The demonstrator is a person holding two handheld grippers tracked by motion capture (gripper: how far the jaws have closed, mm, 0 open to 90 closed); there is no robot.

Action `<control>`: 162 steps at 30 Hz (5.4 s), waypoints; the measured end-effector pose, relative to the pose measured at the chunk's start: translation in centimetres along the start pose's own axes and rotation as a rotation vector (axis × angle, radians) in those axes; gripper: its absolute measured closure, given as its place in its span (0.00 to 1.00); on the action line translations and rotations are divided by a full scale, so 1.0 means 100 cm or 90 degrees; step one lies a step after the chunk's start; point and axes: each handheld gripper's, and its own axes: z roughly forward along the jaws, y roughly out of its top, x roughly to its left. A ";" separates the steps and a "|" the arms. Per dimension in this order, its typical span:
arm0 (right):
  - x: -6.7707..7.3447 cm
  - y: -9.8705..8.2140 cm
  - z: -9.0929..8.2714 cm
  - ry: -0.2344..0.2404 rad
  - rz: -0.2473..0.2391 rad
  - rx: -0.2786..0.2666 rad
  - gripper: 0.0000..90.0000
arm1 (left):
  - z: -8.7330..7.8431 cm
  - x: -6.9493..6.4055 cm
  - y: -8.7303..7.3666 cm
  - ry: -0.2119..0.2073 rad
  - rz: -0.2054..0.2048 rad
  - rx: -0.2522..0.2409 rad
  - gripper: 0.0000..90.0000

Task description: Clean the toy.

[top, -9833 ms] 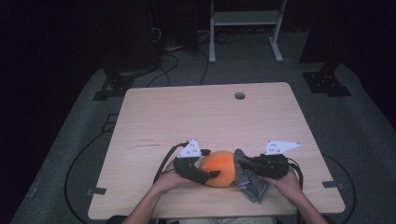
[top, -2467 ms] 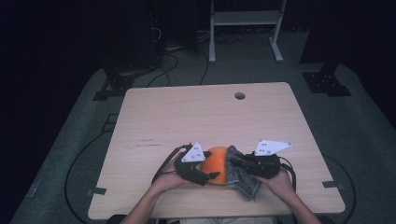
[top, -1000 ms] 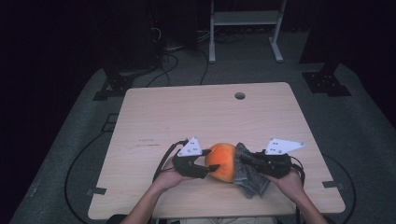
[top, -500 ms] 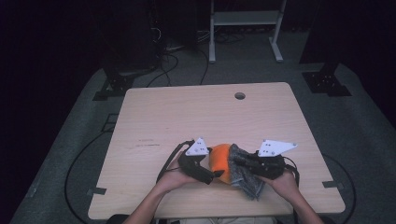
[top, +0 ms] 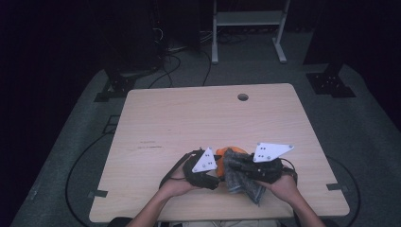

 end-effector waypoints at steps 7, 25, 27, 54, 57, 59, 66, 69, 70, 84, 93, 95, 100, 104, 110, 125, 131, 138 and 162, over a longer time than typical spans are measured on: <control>-0.016 -0.019 -0.011 -0.036 0.047 0.004 0.88 | -0.002 0.008 -0.004 -0.041 -0.041 0.004 0.34; -0.016 -0.049 -0.006 -0.027 0.077 0.030 0.88 | -0.009 0.026 -0.017 -0.044 -0.102 -0.022 0.14; -0.015 -0.049 -0.006 -0.027 0.076 0.028 0.88 | -0.004 0.024 -0.016 -0.042 -0.093 -0.021 0.15; -0.012 -0.034 0.007 -0.013 0.074 0.006 0.88 | -0.004 0.024 -0.015 0.006 -0.058 -0.020 0.50; -0.017 -0.031 -0.002 -0.028 0.081 -0.024 0.88 | -0.004 0.018 -0.009 0.050 -0.009 -0.046 0.51; -0.020 -0.027 -0.002 -0.035 0.081 -0.029 0.88 | 0.000 0.016 -0.010 0.047 0.008 -0.034 0.50; -0.013 -0.032 0.021 -0.004 0.074 0.002 0.88 | 0.002 0.033 -0.017 0.022 -0.120 -0.011 0.17; -0.010 -0.033 0.022 -0.010 0.067 0.012 0.88 | 0.004 0.032 -0.025 0.014 -0.106 0.001 0.27; -0.011 -0.036 0.022 -0.009 0.070 0.012 0.88 | 0.003 0.032 -0.026 0.012 -0.107 0.007 0.29; -0.020 -0.048 0.003 -0.015 0.115 0.009 0.88 | 0.000 0.033 -0.034 0.000 -0.103 0.008 0.32; -0.013 -0.034 0.021 -0.002 0.075 0.030 0.88 | -0.007 0.037 -0.024 -0.015 -0.122 0.031 0.10; -0.012 -0.036 0.020 0.002 0.078 0.033 0.88 | -0.001 0.043 -0.026 -0.046 -0.166 0.063 0.04; -0.009 -0.039 0.016 0.002 0.082 0.036 0.88 | 0.000 0.036 -0.027 -0.047 -0.123 0.070 0.25; -0.007 -0.033 0.005 -0.017 0.066 0.010 0.88 | -0.005 0.024 -0.019 0.025 -0.022 0.000 0.39; -0.008 -0.028 0.002 -0.046 0.049 -0.024 0.88 | 0.001 0.024 -0.019 0.056 0.016 -0.028 0.35; -0.026 -0.054 0.001 -0.057 0.125 -0.019 0.88 | 0.003 0.025 -0.034 0.029 -0.013 -0.036 0.35; -0.019 -0.043 0.013 -0.040 0.093 -0.027 0.88 | 0.002 0.028 -0.031 0.019 -0.036 -0.023 0.22; -0.012 -0.046 0.013 -0.028 0.067 -0.019 0.88 | 0.000 0.038 -0.031 -0.009 -0.120 -0.020 0.15; -0.015 -0.047 0.013 -0.029 0.076 -0.007 0.88 | -0.008 0.039 -0.025 -0.019 -0.104 -0.025 0.14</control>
